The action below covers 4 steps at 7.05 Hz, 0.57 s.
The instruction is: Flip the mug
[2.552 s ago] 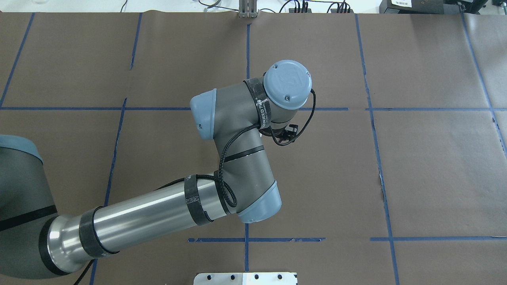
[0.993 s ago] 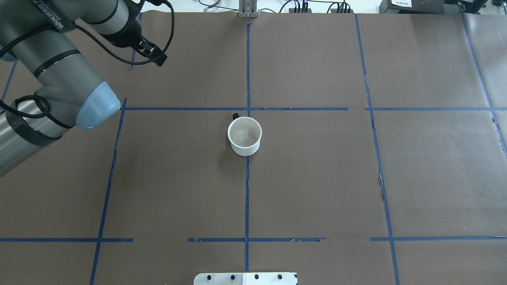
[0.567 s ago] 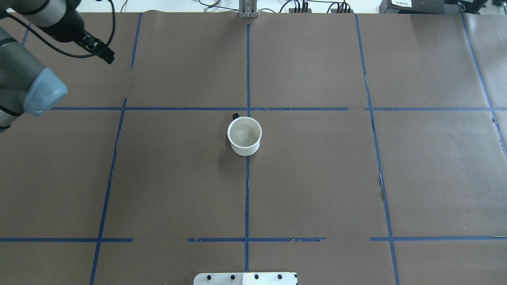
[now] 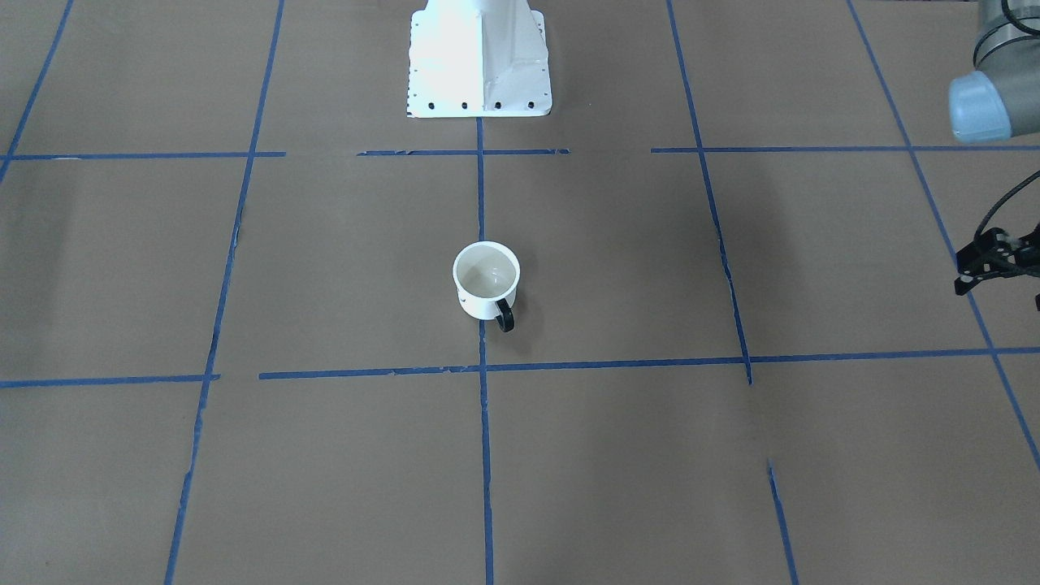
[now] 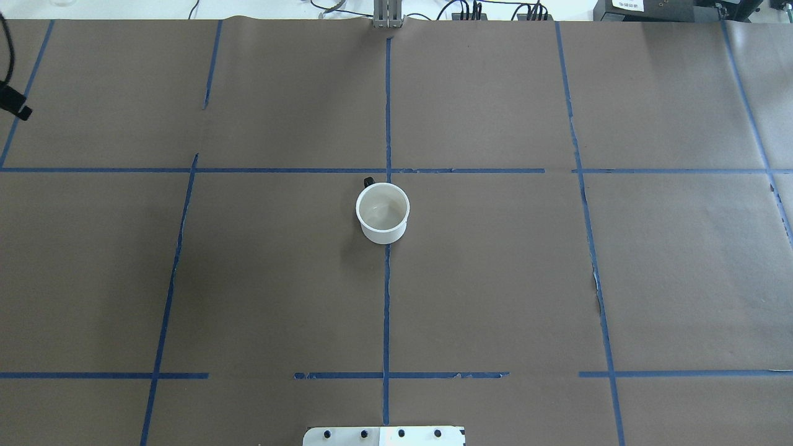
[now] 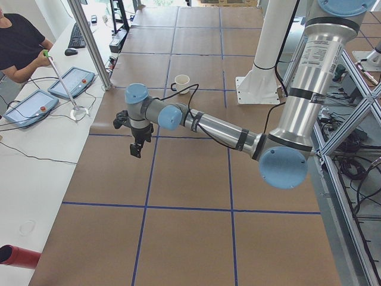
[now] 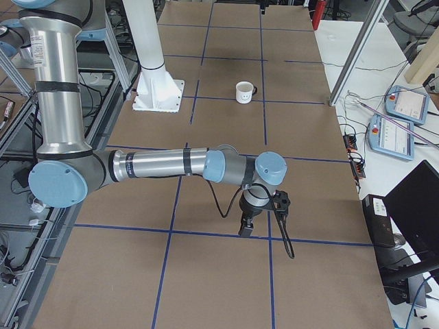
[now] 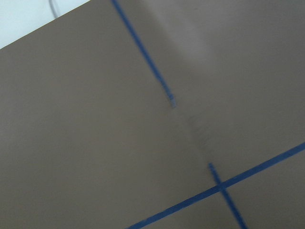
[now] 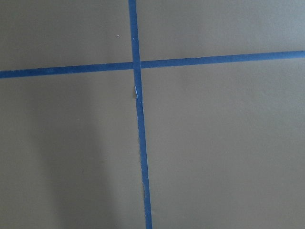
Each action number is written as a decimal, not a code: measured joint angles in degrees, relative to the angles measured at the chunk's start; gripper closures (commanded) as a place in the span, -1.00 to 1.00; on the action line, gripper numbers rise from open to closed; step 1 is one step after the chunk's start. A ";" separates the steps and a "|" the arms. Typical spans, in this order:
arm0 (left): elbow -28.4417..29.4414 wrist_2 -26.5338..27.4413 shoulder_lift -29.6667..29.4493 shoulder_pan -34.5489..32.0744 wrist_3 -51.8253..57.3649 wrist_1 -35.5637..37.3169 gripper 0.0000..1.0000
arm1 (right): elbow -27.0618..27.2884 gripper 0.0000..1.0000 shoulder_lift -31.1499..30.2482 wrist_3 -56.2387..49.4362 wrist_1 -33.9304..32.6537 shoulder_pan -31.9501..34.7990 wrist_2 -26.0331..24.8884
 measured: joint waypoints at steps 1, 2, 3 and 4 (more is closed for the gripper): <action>2.52 -1.14 2.27 -4.14 4.64 0.05 -1.00 | 0.00 -1.00 0.00 0.00 0.00 0.00 0.00; 5.90 -1.79 3.39 -7.77 8.79 0.22 -1.00 | 0.00 -1.00 0.00 0.00 0.00 0.00 0.00; 8.61 -2.15 3.82 -10.09 10.67 0.55 -1.00 | 0.00 -1.00 0.00 0.00 0.00 0.00 0.00; 9.72 -2.28 3.98 -11.58 11.27 1.67 -1.00 | 0.00 -1.00 0.00 0.00 0.00 0.00 0.00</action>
